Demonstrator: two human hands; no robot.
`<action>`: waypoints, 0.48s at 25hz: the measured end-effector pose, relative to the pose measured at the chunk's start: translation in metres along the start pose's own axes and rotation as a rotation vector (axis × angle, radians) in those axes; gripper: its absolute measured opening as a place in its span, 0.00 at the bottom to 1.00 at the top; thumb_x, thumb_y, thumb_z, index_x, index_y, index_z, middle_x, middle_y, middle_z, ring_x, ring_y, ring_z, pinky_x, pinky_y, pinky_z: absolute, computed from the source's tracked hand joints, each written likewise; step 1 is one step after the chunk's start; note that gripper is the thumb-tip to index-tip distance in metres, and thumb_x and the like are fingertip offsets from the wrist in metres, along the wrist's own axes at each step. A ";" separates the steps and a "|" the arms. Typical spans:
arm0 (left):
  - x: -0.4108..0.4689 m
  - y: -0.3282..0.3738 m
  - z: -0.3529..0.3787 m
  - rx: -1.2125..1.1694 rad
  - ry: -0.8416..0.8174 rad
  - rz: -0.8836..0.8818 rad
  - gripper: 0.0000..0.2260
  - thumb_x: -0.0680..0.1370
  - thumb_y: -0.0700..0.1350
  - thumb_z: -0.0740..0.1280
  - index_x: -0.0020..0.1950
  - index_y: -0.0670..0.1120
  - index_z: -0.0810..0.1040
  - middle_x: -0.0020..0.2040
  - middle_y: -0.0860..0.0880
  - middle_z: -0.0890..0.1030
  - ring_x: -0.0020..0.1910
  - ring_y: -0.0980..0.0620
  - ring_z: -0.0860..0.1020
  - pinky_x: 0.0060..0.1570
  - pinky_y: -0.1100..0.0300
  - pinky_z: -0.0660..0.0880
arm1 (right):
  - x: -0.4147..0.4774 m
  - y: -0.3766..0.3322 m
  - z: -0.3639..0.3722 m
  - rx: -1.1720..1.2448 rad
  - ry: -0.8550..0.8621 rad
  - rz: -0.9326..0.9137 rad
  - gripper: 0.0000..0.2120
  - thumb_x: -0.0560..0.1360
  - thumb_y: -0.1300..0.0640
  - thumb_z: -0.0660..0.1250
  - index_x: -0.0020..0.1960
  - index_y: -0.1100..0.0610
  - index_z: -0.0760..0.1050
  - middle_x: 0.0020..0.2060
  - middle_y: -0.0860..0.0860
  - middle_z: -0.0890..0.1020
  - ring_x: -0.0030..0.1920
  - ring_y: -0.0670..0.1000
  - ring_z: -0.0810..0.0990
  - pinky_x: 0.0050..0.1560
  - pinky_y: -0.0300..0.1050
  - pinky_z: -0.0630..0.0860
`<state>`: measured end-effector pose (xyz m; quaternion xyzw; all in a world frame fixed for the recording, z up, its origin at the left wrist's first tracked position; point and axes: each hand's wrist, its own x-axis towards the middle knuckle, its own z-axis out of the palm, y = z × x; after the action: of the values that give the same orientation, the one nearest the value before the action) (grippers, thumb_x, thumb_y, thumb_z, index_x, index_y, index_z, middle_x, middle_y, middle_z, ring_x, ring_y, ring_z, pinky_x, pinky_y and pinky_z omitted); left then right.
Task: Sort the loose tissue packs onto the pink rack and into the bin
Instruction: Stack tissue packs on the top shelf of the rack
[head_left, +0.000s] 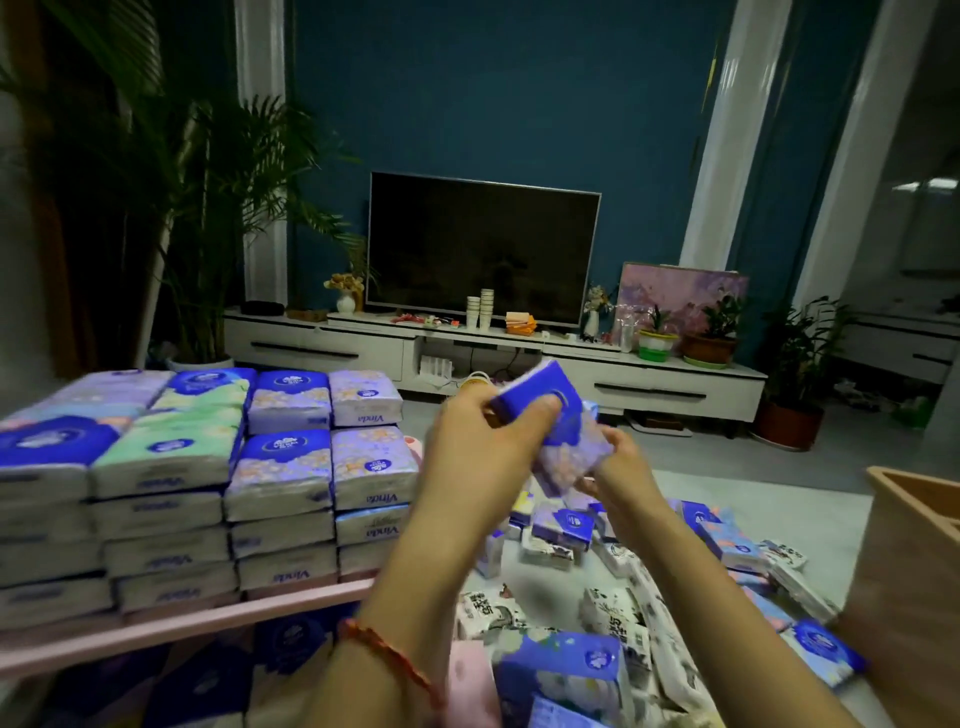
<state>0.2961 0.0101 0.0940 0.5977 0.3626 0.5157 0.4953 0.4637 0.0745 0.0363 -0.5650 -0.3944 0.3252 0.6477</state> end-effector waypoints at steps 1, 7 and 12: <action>0.001 0.008 -0.015 0.127 0.146 0.120 0.07 0.74 0.48 0.69 0.49 0.48 0.74 0.45 0.47 0.81 0.45 0.48 0.81 0.47 0.55 0.79 | -0.009 -0.010 -0.001 0.060 -0.007 0.015 0.03 0.78 0.63 0.58 0.47 0.60 0.70 0.38 0.57 0.78 0.33 0.50 0.74 0.32 0.39 0.73; 0.001 0.031 -0.118 0.475 0.593 0.353 0.08 0.76 0.45 0.67 0.54 0.45 0.75 0.46 0.49 0.78 0.47 0.51 0.75 0.42 0.65 0.66 | -0.087 -0.100 0.036 0.320 -0.272 0.063 0.03 0.77 0.64 0.59 0.45 0.60 0.70 0.41 0.57 0.77 0.39 0.51 0.77 0.41 0.41 0.72; 0.012 0.020 -0.135 0.667 0.520 0.297 0.10 0.79 0.47 0.62 0.57 0.45 0.76 0.52 0.46 0.80 0.53 0.46 0.74 0.46 0.61 0.67 | -0.116 -0.102 0.077 0.022 -0.279 -0.109 0.06 0.75 0.63 0.65 0.51 0.57 0.71 0.42 0.56 0.79 0.36 0.50 0.77 0.31 0.38 0.73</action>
<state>0.1653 0.0455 0.1136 0.6208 0.5317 0.5693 0.0884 0.3381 -0.0049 0.1246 -0.4849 -0.5071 0.3691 0.6095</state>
